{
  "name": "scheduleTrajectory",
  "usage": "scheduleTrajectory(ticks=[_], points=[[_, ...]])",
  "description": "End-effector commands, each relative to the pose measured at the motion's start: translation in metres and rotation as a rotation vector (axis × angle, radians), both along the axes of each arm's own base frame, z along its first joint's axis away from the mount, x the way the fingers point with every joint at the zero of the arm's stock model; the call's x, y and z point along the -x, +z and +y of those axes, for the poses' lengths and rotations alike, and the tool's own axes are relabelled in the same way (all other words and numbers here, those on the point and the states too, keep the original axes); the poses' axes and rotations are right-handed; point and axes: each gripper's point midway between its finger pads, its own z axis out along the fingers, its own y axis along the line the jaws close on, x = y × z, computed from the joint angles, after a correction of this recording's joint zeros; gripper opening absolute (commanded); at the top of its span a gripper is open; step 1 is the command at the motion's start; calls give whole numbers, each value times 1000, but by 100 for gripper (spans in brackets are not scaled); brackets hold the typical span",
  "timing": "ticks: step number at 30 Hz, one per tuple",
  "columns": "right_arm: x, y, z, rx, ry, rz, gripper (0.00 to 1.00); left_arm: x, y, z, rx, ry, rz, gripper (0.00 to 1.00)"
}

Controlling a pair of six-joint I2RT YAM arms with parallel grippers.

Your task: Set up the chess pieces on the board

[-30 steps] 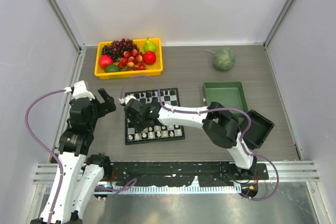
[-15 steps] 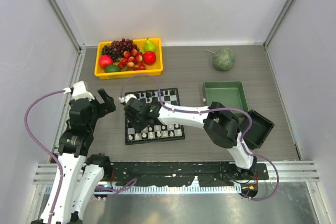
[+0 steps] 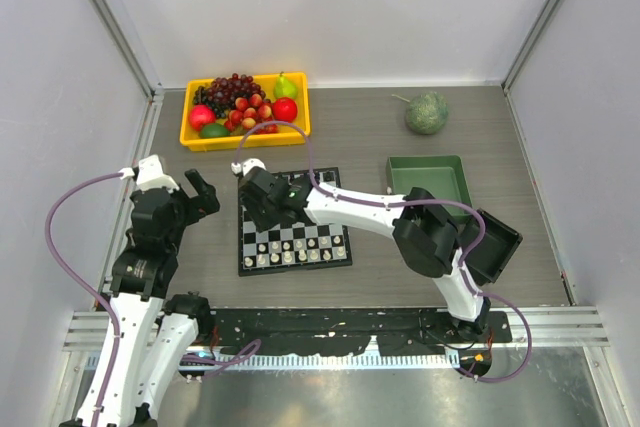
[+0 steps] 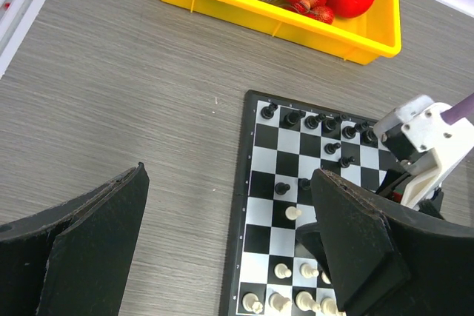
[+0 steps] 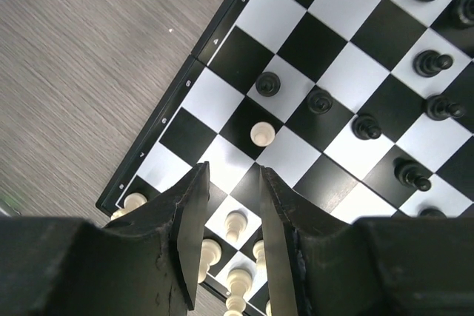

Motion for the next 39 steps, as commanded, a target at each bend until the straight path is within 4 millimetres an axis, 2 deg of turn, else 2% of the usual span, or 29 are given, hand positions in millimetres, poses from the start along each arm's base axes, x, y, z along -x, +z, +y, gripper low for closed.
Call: scheduleTrajectory(ticks=[1, 7, 15, 22, 28, 35, 39], points=[[-21, 28, 9, -48, -25, -69, 40, -1, 6, 6, -20, 22, -24, 99], [-29, 19, 9, -37, -30, -44, 40, -1, 6, 7, -20, 24, -25, 99], [-27, -1, 12, -6, -19, -16, 40, -2, 5, 7, -21, 25, -22, 99], [-30, -7, 10, 1, -26, -9, 38, -2, 4, 7, -21, 24, -19, 99], [-28, -9, 12, 1, -16, -3, 25, -2, 4, 7, -20, 24, -22, 99], [-26, -9, 14, -6, -4, 9, 17, -3, 4, 6, -19, 22, -24, 99], [-17, -5, 18, -40, 28, 28, 16, -3, 5, 6, -19, 20, -25, 99]])
